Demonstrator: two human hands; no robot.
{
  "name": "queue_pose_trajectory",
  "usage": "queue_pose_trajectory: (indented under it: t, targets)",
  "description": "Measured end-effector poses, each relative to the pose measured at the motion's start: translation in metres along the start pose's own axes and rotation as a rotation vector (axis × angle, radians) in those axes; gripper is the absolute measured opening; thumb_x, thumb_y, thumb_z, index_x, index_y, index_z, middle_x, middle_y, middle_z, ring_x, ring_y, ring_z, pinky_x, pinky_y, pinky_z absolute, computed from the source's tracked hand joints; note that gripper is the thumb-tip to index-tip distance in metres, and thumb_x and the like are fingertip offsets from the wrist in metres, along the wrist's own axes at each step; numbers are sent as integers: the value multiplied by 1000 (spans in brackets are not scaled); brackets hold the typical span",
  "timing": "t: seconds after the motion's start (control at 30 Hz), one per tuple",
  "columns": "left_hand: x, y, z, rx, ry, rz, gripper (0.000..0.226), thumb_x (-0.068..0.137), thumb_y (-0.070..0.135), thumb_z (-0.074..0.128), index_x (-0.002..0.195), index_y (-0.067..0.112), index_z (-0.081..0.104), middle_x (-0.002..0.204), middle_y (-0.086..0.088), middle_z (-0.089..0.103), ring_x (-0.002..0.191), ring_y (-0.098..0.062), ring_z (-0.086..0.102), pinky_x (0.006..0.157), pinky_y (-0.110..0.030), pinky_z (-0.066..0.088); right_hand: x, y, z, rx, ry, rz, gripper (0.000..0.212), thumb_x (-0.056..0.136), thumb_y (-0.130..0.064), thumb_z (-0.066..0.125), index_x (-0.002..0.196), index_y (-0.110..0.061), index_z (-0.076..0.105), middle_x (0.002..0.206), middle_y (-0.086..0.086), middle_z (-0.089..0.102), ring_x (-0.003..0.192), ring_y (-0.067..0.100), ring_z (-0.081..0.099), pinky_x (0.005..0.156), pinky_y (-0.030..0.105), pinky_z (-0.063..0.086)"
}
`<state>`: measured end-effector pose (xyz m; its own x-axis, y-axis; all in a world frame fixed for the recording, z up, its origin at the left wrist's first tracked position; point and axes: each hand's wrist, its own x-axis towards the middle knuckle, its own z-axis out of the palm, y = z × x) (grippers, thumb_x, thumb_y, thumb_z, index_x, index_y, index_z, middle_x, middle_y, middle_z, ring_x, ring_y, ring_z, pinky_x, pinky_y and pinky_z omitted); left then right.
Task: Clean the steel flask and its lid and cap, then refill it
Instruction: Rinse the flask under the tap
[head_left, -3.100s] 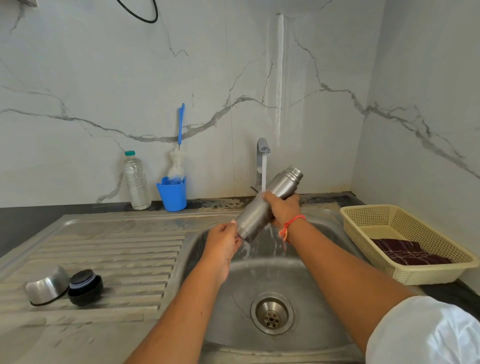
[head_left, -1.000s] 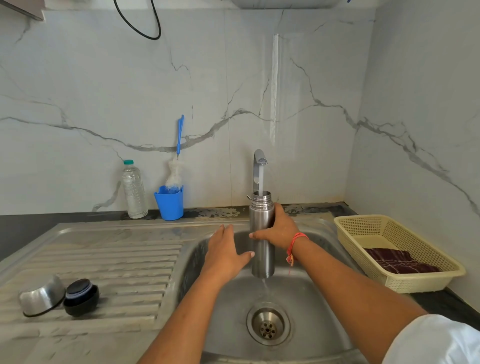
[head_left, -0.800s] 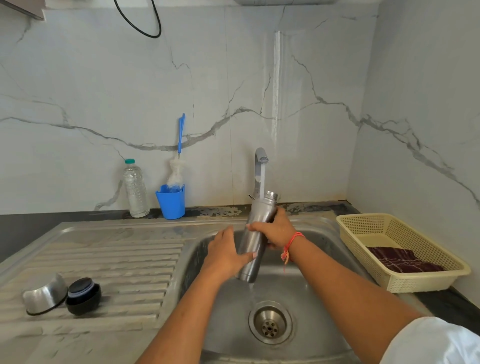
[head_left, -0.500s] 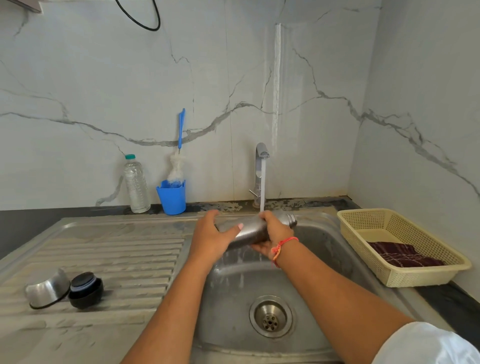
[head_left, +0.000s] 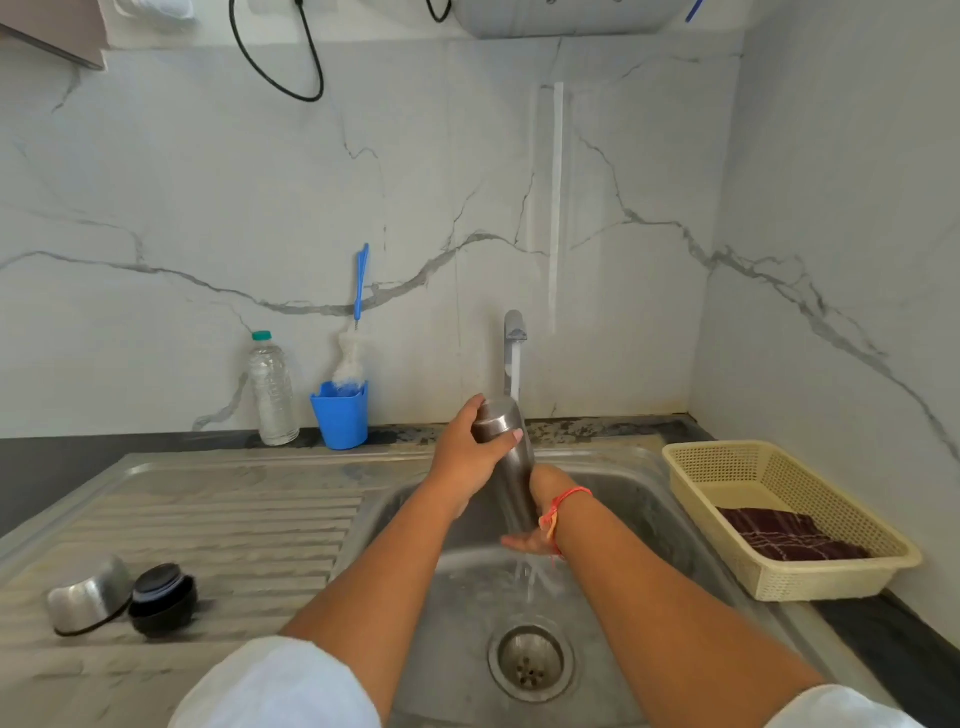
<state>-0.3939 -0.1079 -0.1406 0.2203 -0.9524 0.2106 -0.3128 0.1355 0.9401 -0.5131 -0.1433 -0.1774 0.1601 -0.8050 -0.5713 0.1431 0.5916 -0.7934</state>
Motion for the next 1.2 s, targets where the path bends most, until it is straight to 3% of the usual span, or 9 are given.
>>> queue_pose_trajectory:
  t: [0.13, 0.33, 0.47, 0.57, 0.7, 0.87, 0.97, 1.03, 1.2]
  targets:
    - [17, 2, 15, 35, -59, 35, 76, 89, 29, 82, 153, 25, 41, 139, 8, 53, 125, -14, 53, 102, -29, 47, 5, -11, -7, -536, 95, -381, 33, 91, -17, 51, 119, -4, 60, 108, 18, 69, 96, 31, 68, 90, 48, 58]
    - [29, 9, 19, 1, -54, -8, 82, 83, 30, 87, 151, 19, 42, 137, 2, 56, 122, -20, 57, 100, -37, 55, 9, -7, -15, -489, 28, -727, 82, 69, -32, 83, 138, -28, 39, 108, -3, 70, 95, 18, 70, 88, 42, 60]
    - [32, 10, 12, 66, -80, -45, 74, 87, 37, 82, 150, 17, 47, 143, -1, 58, 125, -23, 60, 104, -48, 55, 6, -13, -11, -515, 66, -716, 71, 66, -42, 87, 122, -29, 45, 108, -3, 68, 95, 18, 68, 88, 40, 58]
    - [35, 12, 2, 62, -48, -54, 37, 104, 35, 60, 133, 12, 63, 121, -6, 70, 103, -20, 68, 93, -41, 60, 7, -14, 0, -534, 84, -697, 64, 66, -48, 84, 118, -24, 55, 106, 0, 70, 89, 16, 68, 81, 37, 60]
    - [51, 6, -16, 131, 70, -115, 38, 109, 40, 46, 107, 12, 71, 104, -10, 73, 99, -28, 69, 95, -47, 57, 4, -15, 17, -524, 103, -638, 73, 57, -66, 79, 110, -19, 64, 98, 2, 71, 85, 18, 69, 72, 33, 58]
    - [75, -1, -18, 151, 9, -136, 27, 109, 29, 46, 91, 18, 64, 115, -20, 69, 110, -36, 67, 103, -54, 53, 9, -13, 15, -252, 114, -518, 79, 39, -47, 82, 108, -14, 64, 95, 8, 73, 81, 26, 74, 74, 46, 63]
    - [88, -1, -8, 163, -74, -112, 29, 111, 20, 42, 129, 13, 64, 134, -14, 60, 122, -29, 57, 110, -49, 48, 18, -13, 1, -143, 139, -512, 80, 35, -40, 85, 109, -15, 63, 95, 9, 74, 82, 27, 74, 73, 48, 63]
    - [101, -4, -1, 217, -116, -122, 44, 110, 13, 41, 153, 11, 47, 154, -12, 48, 138, -30, 49, 116, -48, 42, 24, -16, -6, -135, 154, -546, 82, 35, -38, 90, 109, -17, 62, 97, 9, 73, 84, 27, 74, 73, 47, 63]
    - [118, -14, 10, 293, -91, -191, 52, 102, -1, 43, 154, 4, 41, 150, -18, 49, 133, -36, 52, 112, -45, 46, 8, -21, -15, -285, 141, -671, 73, 52, -26, 95, 112, -22, 55, 100, -2, 68, 89, 15, 68, 78, 36, 60]
